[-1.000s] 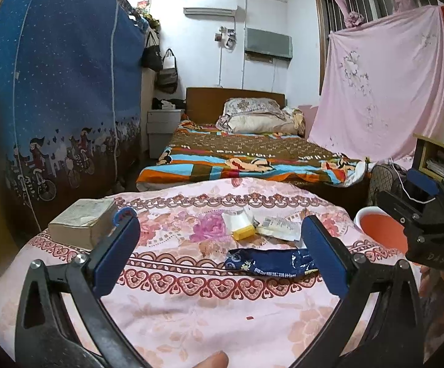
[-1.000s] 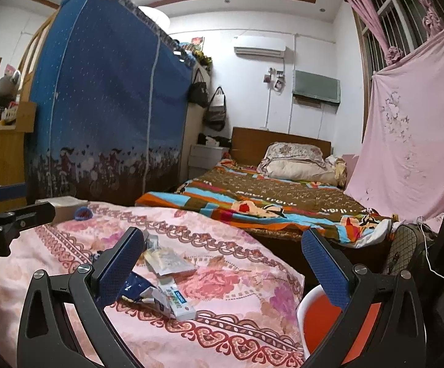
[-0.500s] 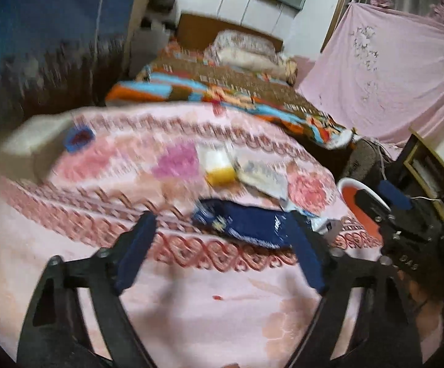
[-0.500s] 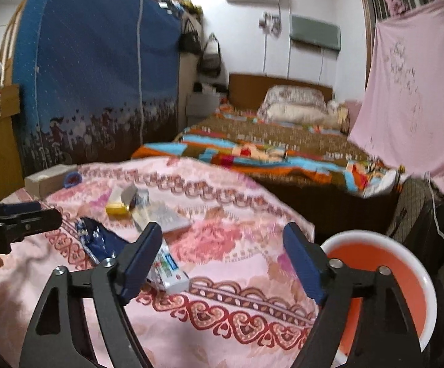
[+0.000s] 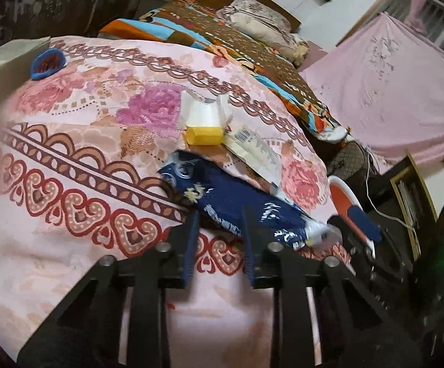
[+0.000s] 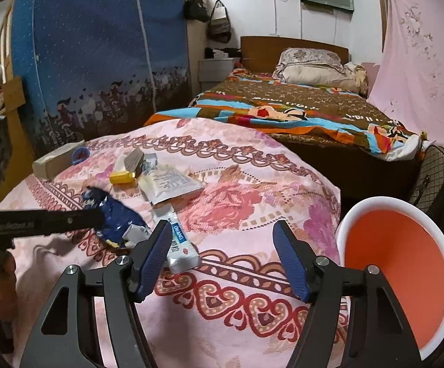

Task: Collect trash
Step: 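Grasp the blue wrapper with the left tool while the right tool grasps the toothpaste tube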

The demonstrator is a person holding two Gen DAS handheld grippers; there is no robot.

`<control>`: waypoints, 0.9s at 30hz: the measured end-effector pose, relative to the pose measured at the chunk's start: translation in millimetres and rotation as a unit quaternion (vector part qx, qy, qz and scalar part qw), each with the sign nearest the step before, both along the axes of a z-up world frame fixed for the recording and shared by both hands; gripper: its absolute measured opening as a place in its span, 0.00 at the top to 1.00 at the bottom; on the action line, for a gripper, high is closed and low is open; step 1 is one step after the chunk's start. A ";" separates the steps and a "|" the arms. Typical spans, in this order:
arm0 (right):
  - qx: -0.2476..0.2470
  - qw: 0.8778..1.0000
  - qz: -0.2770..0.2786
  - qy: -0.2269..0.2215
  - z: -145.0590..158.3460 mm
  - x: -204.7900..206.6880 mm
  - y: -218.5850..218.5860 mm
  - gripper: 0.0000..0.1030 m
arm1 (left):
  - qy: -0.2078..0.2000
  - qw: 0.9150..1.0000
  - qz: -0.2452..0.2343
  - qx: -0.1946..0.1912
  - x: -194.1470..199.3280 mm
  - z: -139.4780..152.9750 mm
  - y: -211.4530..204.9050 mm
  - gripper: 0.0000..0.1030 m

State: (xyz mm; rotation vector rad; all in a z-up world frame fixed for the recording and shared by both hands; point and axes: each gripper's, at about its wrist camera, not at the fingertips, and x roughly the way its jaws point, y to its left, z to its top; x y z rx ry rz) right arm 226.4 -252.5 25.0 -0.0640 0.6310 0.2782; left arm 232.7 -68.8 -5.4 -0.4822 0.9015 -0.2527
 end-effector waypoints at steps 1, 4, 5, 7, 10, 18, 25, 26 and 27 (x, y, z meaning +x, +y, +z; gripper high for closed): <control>-0.003 1.000 0.004 0.004 -0.5 0.7 1.9 0.38 | 0.002 1.000 0.005 -0.001 2.1 -0.3 0.6 0.97; -0.013 1.000 0.023 0.012 -3.1 2.4 10.0 0.54 | -0.005 1.000 0.014 0.002 2.8 3.0 1.8 1.00; -0.016 0.999 0.029 0.015 -3.6 3.0 12.5 0.57 | -0.009 1.000 0.014 0.004 3.0 5.3 3.4 1.00; -0.019 0.999 0.041 0.017 -4.5 2.6 16.4 0.60 | -0.023 1.000 0.016 0.009 1.0 11.1 7.9 1.00; -0.023 0.998 0.054 0.023 -6.8 2.5 20.9 0.62 | -0.051 0.998 0.029 0.034 -3.3 22.9 17.1 1.00; -0.051 0.994 0.080 0.054 -17.7 7.9 38.6 0.64 | -0.081 0.991 0.035 0.099 -12.7 36.1 37.3 1.00; -0.010 0.994 0.078 0.073 -19.1 13.3 26.9 0.78 | -0.100 0.988 0.025 0.115 -18.8 41.5 29.4 1.00; -0.008 0.994 0.078 0.073 -18.8 12.9 27.1 0.78 | -0.104 0.988 0.024 0.116 -19.9 43.6 28.0 1.00; -0.006 0.994 0.078 0.072 -18.4 12.7 27.1 0.79 | -0.108 0.987 0.023 0.118 -21.1 46.0 26.5 1.00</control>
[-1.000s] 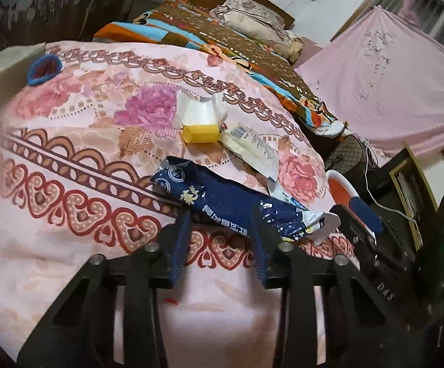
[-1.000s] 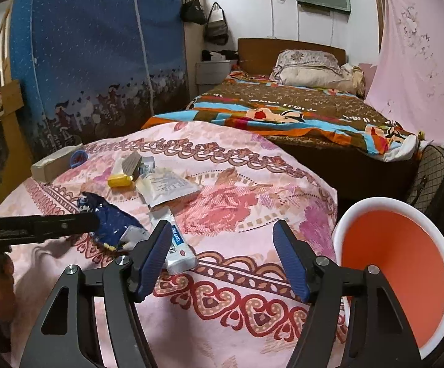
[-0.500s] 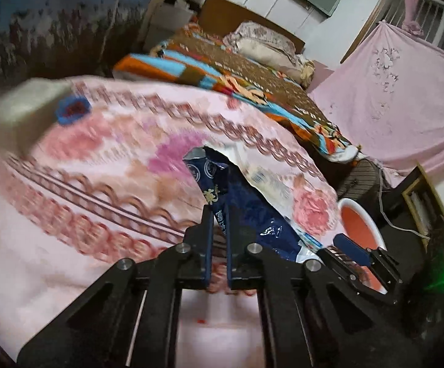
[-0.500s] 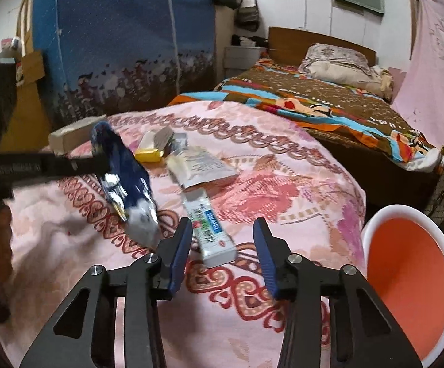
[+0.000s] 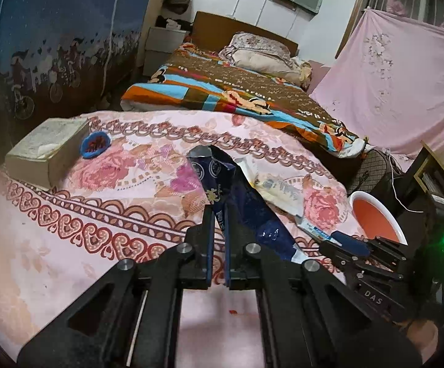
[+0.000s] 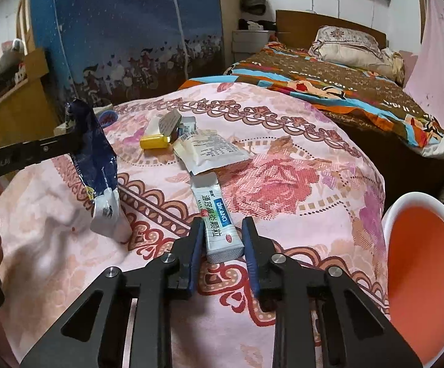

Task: Collect trash
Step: 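Grasp the blue wrapper with the left tool while the right tool grasps the toothpaste tube, then carry the blue wrapper and toothpaste tube toward the orange basin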

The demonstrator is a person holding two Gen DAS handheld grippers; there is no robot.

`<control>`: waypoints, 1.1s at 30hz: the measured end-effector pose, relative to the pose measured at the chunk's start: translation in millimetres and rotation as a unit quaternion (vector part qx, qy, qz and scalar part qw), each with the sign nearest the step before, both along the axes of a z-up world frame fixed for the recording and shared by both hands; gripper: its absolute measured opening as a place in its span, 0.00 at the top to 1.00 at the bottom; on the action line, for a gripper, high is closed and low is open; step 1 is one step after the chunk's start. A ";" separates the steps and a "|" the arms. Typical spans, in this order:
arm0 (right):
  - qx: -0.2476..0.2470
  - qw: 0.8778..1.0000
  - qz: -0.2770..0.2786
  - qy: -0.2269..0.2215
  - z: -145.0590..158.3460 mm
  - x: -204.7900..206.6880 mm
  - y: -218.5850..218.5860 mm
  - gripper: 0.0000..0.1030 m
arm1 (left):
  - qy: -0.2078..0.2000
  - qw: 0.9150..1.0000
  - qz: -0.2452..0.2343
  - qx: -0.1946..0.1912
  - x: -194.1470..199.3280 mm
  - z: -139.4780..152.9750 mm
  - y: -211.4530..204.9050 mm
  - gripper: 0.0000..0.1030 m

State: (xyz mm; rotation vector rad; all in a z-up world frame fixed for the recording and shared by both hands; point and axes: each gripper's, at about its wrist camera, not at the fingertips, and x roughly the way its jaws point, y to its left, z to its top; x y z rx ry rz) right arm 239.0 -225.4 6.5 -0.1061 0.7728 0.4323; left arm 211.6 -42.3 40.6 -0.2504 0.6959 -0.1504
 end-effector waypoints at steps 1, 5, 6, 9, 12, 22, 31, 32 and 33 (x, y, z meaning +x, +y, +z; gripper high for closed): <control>0.001 1.000 0.000 -0.002 0.6 -1.0 0.5 0.79 | -0.002 1.000 -0.001 0.002 -1.7 1.7 -1.2 1.00; 0.009 1.000 0.011 -0.027 7.6 -11.5 2.2 0.80 | -0.020 1.000 -0.002 0.014 -9.3 9.7 -5.5 1.00; 0.010 0.999 0.012 -0.036 10.1 -14.9 2.3 0.80 | -0.025 1.000 -0.002 0.018 -11.2 11.4 -6.3 1.00; 0.011 0.997 0.008 -0.072 19.6 -25.1 1.0 0.80 | -0.040 0.999 -0.006 0.028 -16.0 16.5 -9.5 1.00; 0.023 0.993 0.000 -0.115 32.1 -34.3 -3.0 0.80 | -0.057 0.998 -0.010 0.040 -20.9 21.2 -14.5 1.00; 0.073 0.957 -0.044 -0.276 72.9 -69.3 -22.1 0.80 | -0.147 0.986 -0.045 0.069 -35.7 50.4 -49.5 1.00; 0.091 0.914 -0.126 -0.376 94.0 -96.3 -55.2 0.80 | -0.220 0.964 -0.112 0.095 -45.9 70.7 -104.9 1.00; 0.093 0.910 -0.134 -0.381 95.3 -97.3 -59.2 0.80 | -0.228 0.961 -0.121 0.097 -46.5 72.6 -111.4 1.00; 0.095 0.905 -0.145 -0.388 97.2 -99.4 -64.4 0.80 | -0.233 0.959 -0.128 0.098 -47.0 73.9 -116.2 1.00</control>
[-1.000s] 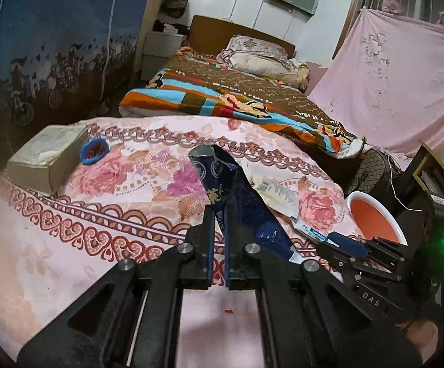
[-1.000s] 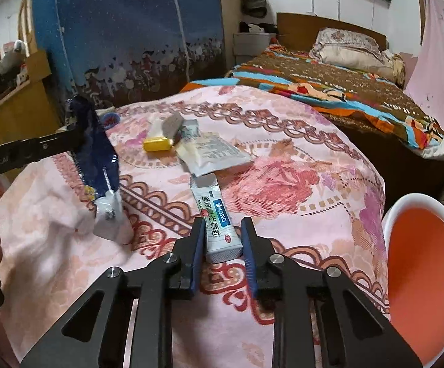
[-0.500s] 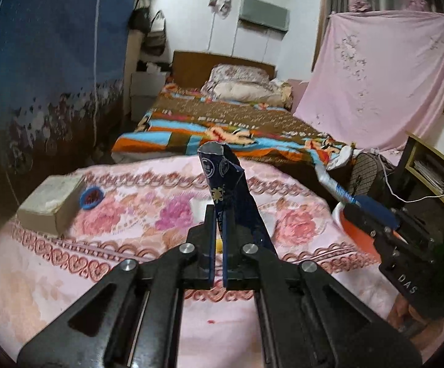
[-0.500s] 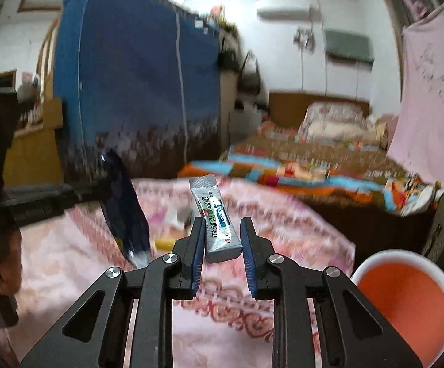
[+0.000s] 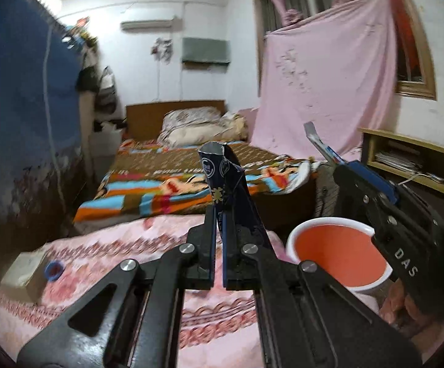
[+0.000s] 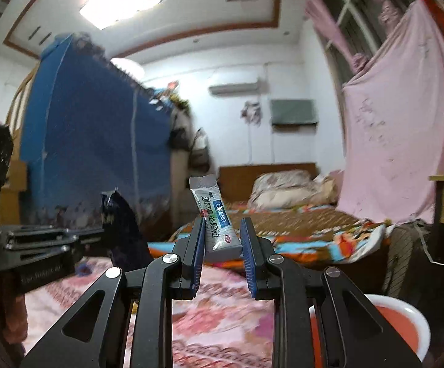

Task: Collect trash
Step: 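Carry the blue wrapper and toothpaste tube toward the orange basin, then open both tools over the basin to drop the wrapper and tube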

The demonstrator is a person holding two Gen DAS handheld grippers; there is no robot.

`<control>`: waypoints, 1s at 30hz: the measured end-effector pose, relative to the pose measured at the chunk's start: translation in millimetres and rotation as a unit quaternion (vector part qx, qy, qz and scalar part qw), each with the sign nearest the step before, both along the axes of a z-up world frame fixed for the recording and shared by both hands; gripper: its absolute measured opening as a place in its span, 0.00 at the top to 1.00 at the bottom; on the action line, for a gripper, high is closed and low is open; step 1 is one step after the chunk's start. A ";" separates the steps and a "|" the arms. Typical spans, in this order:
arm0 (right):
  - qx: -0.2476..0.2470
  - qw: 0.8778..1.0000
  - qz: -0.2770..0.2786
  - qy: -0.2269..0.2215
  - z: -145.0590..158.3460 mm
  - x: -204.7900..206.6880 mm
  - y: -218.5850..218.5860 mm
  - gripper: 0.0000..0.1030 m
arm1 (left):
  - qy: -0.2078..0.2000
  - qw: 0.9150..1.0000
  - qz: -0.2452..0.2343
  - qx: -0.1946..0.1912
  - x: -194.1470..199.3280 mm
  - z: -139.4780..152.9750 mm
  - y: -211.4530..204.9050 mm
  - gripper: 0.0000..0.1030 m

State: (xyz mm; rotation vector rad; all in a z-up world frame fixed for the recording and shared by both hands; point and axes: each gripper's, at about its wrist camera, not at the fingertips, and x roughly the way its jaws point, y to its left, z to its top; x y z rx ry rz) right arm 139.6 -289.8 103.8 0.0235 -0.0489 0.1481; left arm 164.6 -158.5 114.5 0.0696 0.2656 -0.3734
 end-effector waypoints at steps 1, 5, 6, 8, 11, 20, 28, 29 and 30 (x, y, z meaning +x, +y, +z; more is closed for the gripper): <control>0.005 1.000 -0.012 -0.007 1.7 -1.3 -5.5 0.80 | -0.005 1.000 -0.008 0.001 0.1 2.3 -6.2 1.00; 0.020 0.998 -0.051 -0.014 4.5 -5.7 -25.8 0.80 | -0.010 0.999 -0.038 -0.010 3.3 9.1 -28.6 1.00; 0.025 0.998 -0.059 -0.012 4.4 -4.9 -31.4 0.80 | -0.011 0.999 -0.046 -0.010 4.9 10.2 -35.6 1.00; 0.033 0.996 -0.082 -0.008 3.5 -4.2 -44.2 0.80 | -0.014 0.998 -0.059 -0.005 7.0 11.4 -49.0 1.00; 0.043 0.993 -0.109 0.004 2.6 -1.2 -60.6 0.80 | -0.013 0.997 -0.082 0.002 8.9 12.2 -69.5 1.00; 0.082 0.980 -0.173 0.057 -10.5 7.8 -104.9 0.80 | 0.050 0.991 -0.126 0.007 26.4 -2.2 -116.5 1.00; 0.110 0.970 -0.197 0.096 -21.7 11.7 -125.3 0.79 | 0.134 0.981 -0.143 -0.006 48.4 -16.5 -149.4 1.00; 0.112 0.969 -0.199 0.099 -23.3 11.8 -127.2 0.78 | 0.143 0.979 -0.145 -0.010 51.3 -17.5 -151.9 1.00; 0.113 0.968 -0.201 0.102 -24.2 11.8 -128.4 0.78 | 0.150 0.978 -0.146 -0.012 53.5 -18.1 -154.3 1.00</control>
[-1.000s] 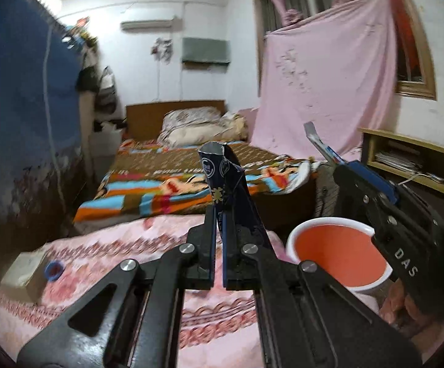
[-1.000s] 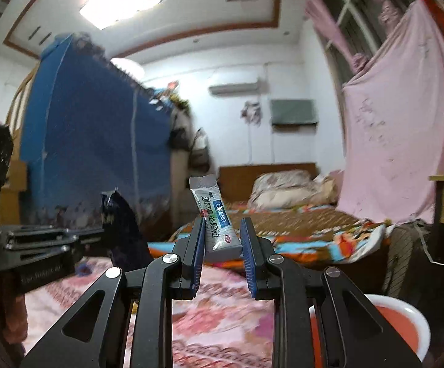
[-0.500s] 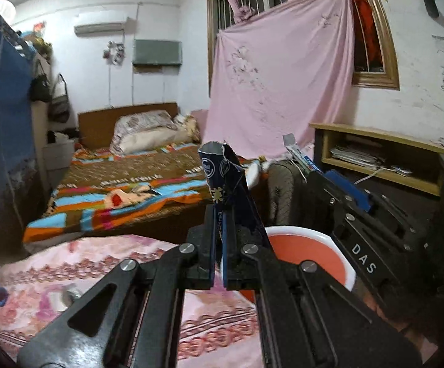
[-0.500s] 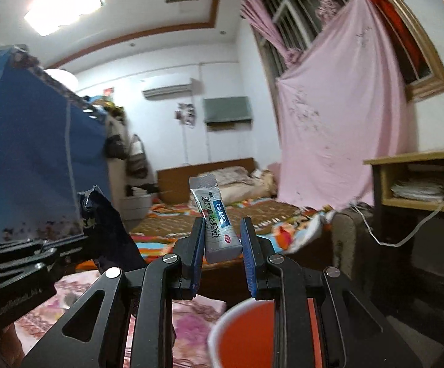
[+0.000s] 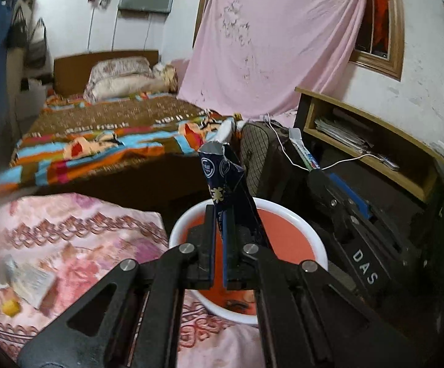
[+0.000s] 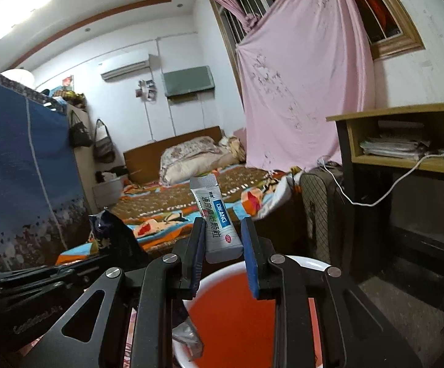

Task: Collect trash
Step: 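Open both tools over the basin to drop the wrapper and tube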

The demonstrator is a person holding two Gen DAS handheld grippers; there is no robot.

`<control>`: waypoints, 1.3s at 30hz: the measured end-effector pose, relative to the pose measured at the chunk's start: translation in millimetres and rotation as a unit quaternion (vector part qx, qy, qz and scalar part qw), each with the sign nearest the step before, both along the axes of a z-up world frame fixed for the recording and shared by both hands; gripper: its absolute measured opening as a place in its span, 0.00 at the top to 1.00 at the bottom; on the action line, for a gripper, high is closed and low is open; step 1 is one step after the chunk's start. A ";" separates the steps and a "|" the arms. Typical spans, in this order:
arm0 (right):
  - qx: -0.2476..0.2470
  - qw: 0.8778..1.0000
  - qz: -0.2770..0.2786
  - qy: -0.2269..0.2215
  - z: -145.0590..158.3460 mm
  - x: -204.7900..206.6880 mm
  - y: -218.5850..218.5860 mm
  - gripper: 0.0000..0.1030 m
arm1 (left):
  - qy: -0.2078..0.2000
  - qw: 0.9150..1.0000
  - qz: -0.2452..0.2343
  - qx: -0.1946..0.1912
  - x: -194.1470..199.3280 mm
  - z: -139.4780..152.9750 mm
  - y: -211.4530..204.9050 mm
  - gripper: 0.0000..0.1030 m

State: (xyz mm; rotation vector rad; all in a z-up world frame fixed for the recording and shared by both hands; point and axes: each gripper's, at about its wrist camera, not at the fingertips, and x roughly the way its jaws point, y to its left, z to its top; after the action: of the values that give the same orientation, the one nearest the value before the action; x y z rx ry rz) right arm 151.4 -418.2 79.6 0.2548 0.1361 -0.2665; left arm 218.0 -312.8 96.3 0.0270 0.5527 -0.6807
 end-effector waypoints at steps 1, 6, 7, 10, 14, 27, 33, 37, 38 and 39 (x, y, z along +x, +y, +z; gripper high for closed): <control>0.002 1.000 -0.001 0.003 -1.2 0.1 -1.7 0.77 | 0.007 1.000 -0.001 -0.001 2.1 -0.4 -2.1 1.00; 0.015 1.000 -0.004 0.020 -5.0 2.3 -7.0 0.77 | 0.034 0.999 -0.003 0.003 9.4 -5.9 -9.0 1.00; 0.018 0.999 -0.004 0.026 -6.4 3.5 -8.1 0.77 | 0.045 0.999 -0.006 0.002 12.0 -7.9 -10.1 1.00; 0.024 0.999 -0.003 0.039 -8.5 8.1 -10.0 0.77 | 0.067 0.998 -0.007 -0.001 17.0 -12.6 -11.3 1.00; 0.027 0.998 0.001 0.050 -10.9 10.9 -9.2 0.75 | 0.080 0.997 -0.002 -0.006 20.2 -17.2 -7.7 0.93; 0.003 0.999 0.022 0.032 -4.0 9.7 9.0 0.54 | 0.020 0.997 0.063 -0.031 10.5 -7.6 48.7 0.73; -0.016 0.999 0.034 0.006 5.1 8.4 25.6 0.34 | -0.033 0.991 0.121 -0.035 -1.5 -1.4 90.2 0.54; -0.039 0.998 0.046 -0.018 10.3 5.9 41.7 0.21 | -0.065 0.983 0.167 -0.047 -9.2 4.5 122.5 0.36; -0.047 0.997 0.051 -0.022 11.5 5.9 46.9 0.18 | -0.072 0.981 0.175 -0.051 -11.0 5.5 128.7 0.31; -0.053 0.997 0.054 -0.026 12.3 5.9 51.1 0.15 | -0.082 0.977 0.186 -0.057 -13.7 7.0 136.9 0.26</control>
State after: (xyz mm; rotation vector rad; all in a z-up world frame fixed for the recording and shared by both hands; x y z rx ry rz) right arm 157.4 -367.1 91.9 0.1487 0.0837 -0.1592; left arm 204.3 -175.9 103.4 -0.1241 0.3455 -0.3385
